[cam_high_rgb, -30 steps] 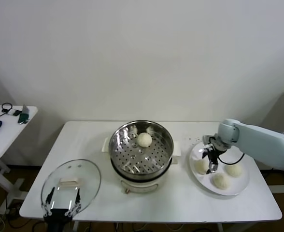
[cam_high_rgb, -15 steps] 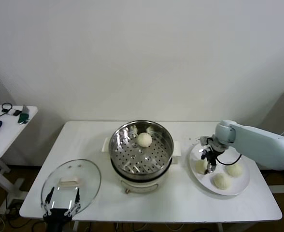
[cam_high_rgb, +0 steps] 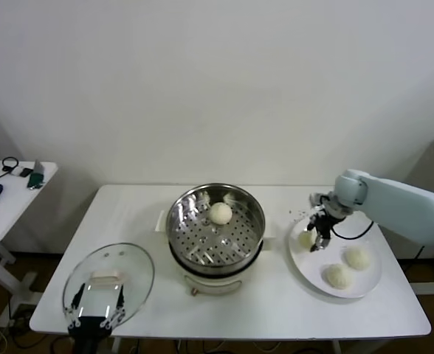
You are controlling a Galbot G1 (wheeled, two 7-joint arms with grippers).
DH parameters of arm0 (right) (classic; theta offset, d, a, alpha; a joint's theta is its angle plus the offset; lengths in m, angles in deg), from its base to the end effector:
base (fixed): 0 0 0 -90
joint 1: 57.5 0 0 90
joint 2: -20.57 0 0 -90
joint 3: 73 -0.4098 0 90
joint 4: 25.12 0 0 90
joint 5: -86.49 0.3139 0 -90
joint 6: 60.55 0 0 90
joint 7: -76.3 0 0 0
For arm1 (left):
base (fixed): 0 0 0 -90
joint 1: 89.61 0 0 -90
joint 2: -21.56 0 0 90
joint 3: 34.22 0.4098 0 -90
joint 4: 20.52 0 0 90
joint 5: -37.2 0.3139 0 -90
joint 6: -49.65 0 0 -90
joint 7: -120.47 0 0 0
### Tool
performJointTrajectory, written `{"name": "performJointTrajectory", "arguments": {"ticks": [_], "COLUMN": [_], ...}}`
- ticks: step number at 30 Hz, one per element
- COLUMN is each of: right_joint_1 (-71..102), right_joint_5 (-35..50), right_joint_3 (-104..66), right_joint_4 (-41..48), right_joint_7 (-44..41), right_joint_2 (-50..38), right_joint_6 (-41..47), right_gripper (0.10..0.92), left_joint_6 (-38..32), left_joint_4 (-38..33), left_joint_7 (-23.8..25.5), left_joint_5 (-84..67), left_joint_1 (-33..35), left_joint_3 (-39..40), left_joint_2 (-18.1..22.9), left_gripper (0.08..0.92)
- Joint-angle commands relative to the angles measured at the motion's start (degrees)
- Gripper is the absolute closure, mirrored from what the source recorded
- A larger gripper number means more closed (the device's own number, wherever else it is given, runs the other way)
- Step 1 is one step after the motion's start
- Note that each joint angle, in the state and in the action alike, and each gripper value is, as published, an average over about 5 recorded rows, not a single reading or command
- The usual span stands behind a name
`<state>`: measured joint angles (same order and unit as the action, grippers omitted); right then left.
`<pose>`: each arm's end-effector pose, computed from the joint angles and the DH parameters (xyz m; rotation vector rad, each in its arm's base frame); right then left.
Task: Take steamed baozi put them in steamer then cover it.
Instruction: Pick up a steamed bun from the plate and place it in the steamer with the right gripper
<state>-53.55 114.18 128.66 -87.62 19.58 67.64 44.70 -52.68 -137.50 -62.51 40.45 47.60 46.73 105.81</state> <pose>0.5740 -0.1884 -0.1426 1.2359 -1.4526 1.1476 -0.0043 0.0706 -0.3805 0.1241 -2.9919 -0.3602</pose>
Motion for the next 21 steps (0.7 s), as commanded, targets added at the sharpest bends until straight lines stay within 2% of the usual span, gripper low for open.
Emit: {"name": "performJointTrajectory", "arguments": {"ticks": [1,5,10,21], "right_joint_1": [-16.9,-25.5,-30.5,-28.1], "right_joint_5": [13.0,22.5,30.3,34.1], "right_joint_3": [9.2,16.0,19.2,17.4], "right_joint_4": [-1.1,-1.7,-3.2,-6.0], "right_joint_7": [0.2,0.7,2.4,7.0], "right_joint_2": [2.1,6.9,12.5,25.2], "right_joint_6": [0.0,0.1,0.4,2.4], "right_gripper": [0.347,0.346,0.339,0.344], "left_joint_6": [0.1,0.5,0.6,0.2], "left_joint_4": [-0.3,-0.8,-1.2,-2.4], "left_joint_7": [0.0,0.0,-0.1,0.2], "left_joint_5": [0.2,1.1,2.1,1.2], "left_joint_1": [-0.1,-0.4,-0.6,-0.5], "left_joint_3": [0.9,2.2,4.0,4.3], "left_joint_2": [-0.1,-0.4,-0.5,-0.3], "left_gripper": [0.177,0.177,0.177,0.177]}}
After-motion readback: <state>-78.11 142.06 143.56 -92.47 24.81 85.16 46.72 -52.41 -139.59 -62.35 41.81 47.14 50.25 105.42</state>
